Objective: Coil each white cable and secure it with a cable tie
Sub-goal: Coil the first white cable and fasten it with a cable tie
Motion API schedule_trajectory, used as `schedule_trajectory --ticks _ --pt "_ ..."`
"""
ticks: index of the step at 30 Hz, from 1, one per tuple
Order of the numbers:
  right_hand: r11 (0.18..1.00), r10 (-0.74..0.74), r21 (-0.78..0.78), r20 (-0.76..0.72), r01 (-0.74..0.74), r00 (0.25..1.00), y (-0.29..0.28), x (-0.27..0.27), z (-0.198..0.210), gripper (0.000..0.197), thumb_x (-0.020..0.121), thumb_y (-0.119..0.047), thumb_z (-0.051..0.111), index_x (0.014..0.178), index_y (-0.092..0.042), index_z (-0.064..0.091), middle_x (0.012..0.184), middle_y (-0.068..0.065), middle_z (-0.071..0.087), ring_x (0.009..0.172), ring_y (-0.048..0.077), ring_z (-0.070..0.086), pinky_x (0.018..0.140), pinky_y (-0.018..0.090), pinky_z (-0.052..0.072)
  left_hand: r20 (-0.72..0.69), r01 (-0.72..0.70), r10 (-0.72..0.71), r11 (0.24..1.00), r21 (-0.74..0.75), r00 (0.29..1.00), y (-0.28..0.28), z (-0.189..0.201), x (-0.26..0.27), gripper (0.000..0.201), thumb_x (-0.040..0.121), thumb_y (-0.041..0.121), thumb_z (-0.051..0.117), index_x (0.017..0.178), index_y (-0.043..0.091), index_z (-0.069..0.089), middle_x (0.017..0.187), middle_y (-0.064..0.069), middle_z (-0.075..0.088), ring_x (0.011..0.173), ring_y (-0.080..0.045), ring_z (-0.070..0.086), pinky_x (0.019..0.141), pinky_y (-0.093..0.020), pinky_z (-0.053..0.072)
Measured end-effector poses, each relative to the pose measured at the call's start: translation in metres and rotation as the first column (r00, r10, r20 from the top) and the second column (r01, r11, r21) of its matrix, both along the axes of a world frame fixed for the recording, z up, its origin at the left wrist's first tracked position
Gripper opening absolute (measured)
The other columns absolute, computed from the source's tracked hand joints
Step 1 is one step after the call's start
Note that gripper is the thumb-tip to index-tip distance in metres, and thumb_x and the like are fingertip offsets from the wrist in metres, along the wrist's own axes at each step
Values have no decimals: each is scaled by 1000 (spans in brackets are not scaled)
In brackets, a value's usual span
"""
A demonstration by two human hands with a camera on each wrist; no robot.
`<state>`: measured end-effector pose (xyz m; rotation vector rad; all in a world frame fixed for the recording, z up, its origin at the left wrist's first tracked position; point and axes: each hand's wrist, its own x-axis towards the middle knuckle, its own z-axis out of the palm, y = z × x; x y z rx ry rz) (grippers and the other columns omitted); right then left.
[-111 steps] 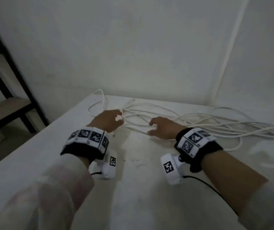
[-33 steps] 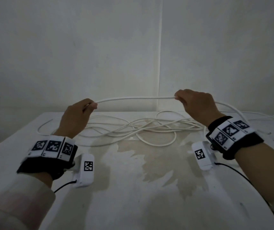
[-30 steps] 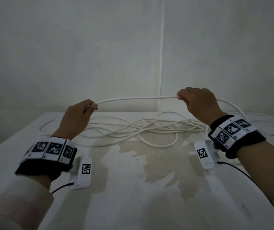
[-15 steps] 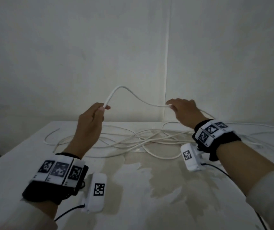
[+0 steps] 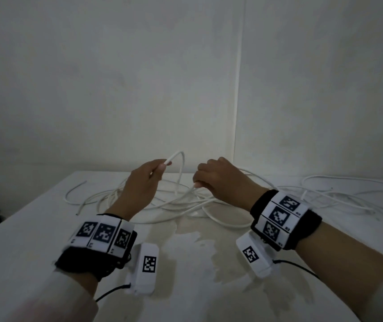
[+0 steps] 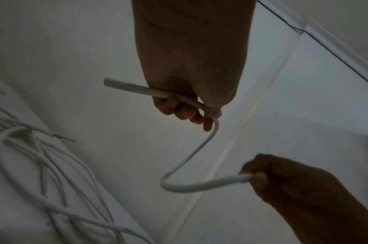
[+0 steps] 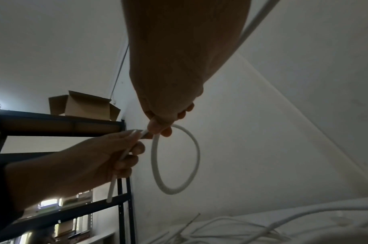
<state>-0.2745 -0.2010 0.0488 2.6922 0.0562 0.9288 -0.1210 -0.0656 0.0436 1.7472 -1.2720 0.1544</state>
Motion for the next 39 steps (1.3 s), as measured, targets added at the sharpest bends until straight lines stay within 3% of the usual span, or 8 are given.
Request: schedule_trajectory --ticks 4,9,14,19,23,27,35,39 --pt "961 55 270 19 -58 998 9 2 6 36 87 -30 42 74 -4 63 68 10 57 53 25 52 53 27 37 -44 100 -94 983 152 995 -7 -3 -13 26 99 30 35 90 29 59 82 12 58 64 -3 45 60 -16 34" --pt "823 -13 566 -64 47 998 12 0 18 25 92 -26 52 91 -2 58 78 -6 47 69 17 45 62 25 30 -32 182 -179 959 218 983 -8 -2 -25 45 82 61 24 71 29 54 64 5 51 55 -10 41 58 -28 32" --pt "773 -45 629 -80 86 996 11 0 20 22 91 -24 54 99 -4 58 71 -15 41 62 5 40 58 16 30 94 172 -206 944 281 974 -10 3 -21 22 96 39 43 89 24 57 64 8 49 58 -6 44 56 -23 31" --pt "870 -82 477 -110 125 991 16 -2 17 25 95 -28 47 103 -13 65 95 -2 58 77 16 53 62 25 32 40 243 -267 922 301 963 -7 5 -18 32 95 34 44 90 9 64 55 10 52 52 -6 42 54 -18 32" --pt "735 -88 646 -206 203 975 16 0 25 21 95 -26 47 94 -18 67 74 -17 57 68 5 51 62 20 37 -13 294 -301 921 255 953 -2 7 -16 34 93 34 48 63 20 57 49 15 54 49 -4 44 49 -12 32" --pt "614 -20 782 -122 108 992 9 -1 28 18 92 -17 52 94 -18 70 84 -7 66 89 15 60 81 31 45 -100 307 -294 936 171 951 3 8 -13 30 90 29 55 73 7 67 57 8 58 55 -3 45 53 -12 32" --pt "455 17 890 -55 42 998 11 -14 30 15 93 -10 50 88 -11 64 74 -8 65 85 13 60 88 30 45 -101 243 -235 968 69 967 -1 11 -20 22 83 32 65 64 22 67 49 14 59 51 0 51 49 -7 34" --pt "454 41 890 -75 48 996 13 -22 29 18 94 -13 49 87 -12 66 79 -7 65 80 2 57 80 12 41 -118 232 -226 972 40 967 -5 12 -26 21 83 29 65 63 25 66 47 14 57 50 -1 49 48 -9 33"
